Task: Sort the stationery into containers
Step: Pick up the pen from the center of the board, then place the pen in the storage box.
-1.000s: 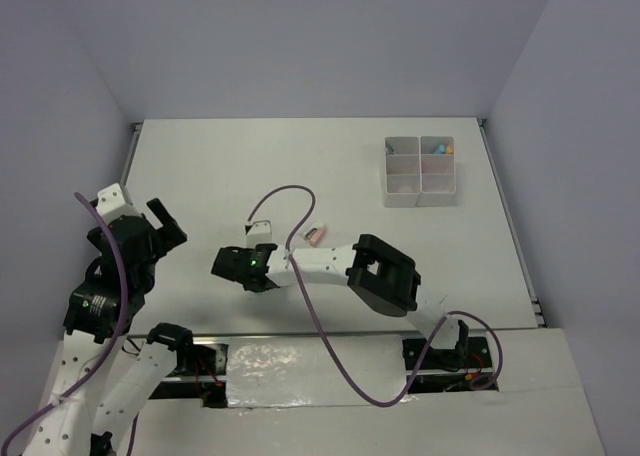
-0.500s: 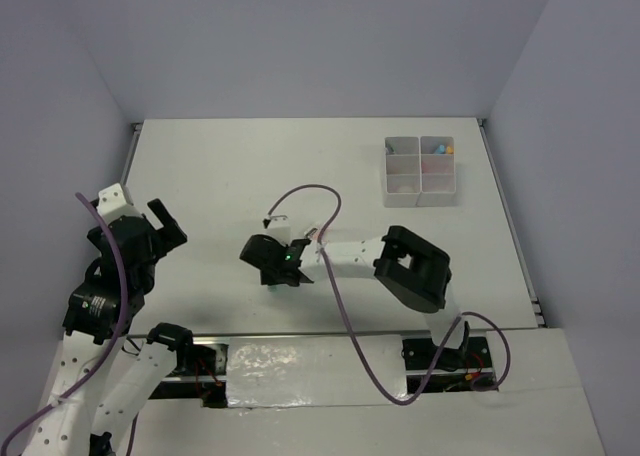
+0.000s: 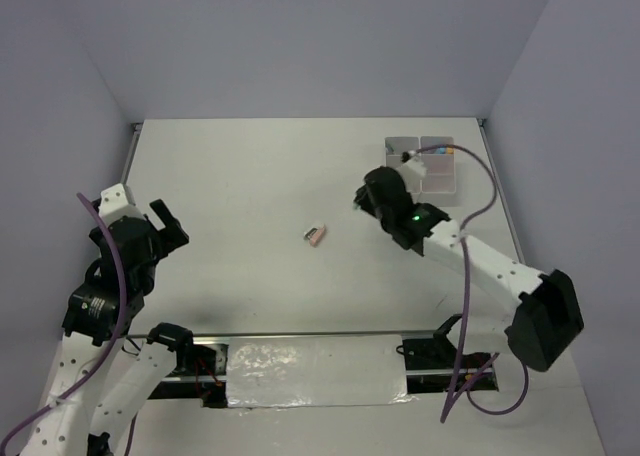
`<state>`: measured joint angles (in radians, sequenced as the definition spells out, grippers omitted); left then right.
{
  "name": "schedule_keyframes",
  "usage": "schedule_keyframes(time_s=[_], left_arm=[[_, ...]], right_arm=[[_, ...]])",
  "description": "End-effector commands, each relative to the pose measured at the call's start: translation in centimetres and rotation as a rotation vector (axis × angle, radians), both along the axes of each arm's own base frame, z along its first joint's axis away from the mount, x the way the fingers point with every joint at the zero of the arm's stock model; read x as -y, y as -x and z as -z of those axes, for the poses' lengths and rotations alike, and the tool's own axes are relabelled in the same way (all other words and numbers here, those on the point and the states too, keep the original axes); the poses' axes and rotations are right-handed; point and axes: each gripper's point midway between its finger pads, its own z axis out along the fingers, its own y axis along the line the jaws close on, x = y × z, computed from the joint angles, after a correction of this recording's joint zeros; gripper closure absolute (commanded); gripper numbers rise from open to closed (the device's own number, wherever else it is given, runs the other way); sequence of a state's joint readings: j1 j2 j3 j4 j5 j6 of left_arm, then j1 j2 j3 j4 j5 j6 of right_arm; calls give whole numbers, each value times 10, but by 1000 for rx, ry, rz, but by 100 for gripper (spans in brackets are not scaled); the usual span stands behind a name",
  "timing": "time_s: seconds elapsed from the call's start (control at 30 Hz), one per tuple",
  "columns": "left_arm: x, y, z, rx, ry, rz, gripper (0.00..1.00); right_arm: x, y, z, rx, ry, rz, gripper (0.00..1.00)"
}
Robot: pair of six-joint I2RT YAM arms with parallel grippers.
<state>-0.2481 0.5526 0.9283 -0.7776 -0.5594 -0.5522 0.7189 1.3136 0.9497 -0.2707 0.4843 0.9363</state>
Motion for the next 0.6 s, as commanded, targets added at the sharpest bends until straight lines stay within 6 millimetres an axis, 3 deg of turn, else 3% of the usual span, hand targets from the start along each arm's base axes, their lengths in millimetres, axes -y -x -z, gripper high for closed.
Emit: schedule_keyframes(time_s=[0.0, 0.03, 0.07, 0.17, 0.2, 0.23, 0.3, 0.33, 0.37, 0.4, 0.47, 0.5, 0.57], left_arm=[[5, -4, -10, 50, 2, 27, 1], [5, -5, -10, 51, 2, 31, 1], [5, -5, -10, 50, 3, 32, 1], [5, -4, -10, 53, 2, 32, 1], [6, -3, -11, 56, 3, 34, 1], [7, -3, -12, 61, 5, 39, 1], [8, -3, -12, 65, 5, 48, 1], [8, -2, -12, 65, 5, 50, 1], [9, -3, -12, 65, 5, 51, 1], [9, -3, -13, 67, 6, 54, 1], [11, -3, -12, 64, 6, 62, 1], [11, -4, -12, 62, 4, 66, 1], [13, -5, -12, 63, 5, 77, 1]], right_arm=[[90, -20, -17, 42, 49, 291, 99], [109, -28, -26, 57, 40, 352, 99], [144, -36, -26, 49, 42, 453, 100], [179, -58, -27, 24, -8, 516, 100], [204, -65, -26, 12, -31, 579, 100], [211, -72, -30, 14, -56, 599, 100], [218, -85, -20, -18, -129, 605, 100], [233, -91, -20, -17, -162, 638, 100], [225, -103, -18, -9, -214, 593, 100], [240, -111, -24, 13, -243, 619, 100], [240, -121, -24, -3, -258, 610, 100], [242, -125, -15, -37, -243, 626, 100], [244, -137, -28, -16, -242, 623, 100]])
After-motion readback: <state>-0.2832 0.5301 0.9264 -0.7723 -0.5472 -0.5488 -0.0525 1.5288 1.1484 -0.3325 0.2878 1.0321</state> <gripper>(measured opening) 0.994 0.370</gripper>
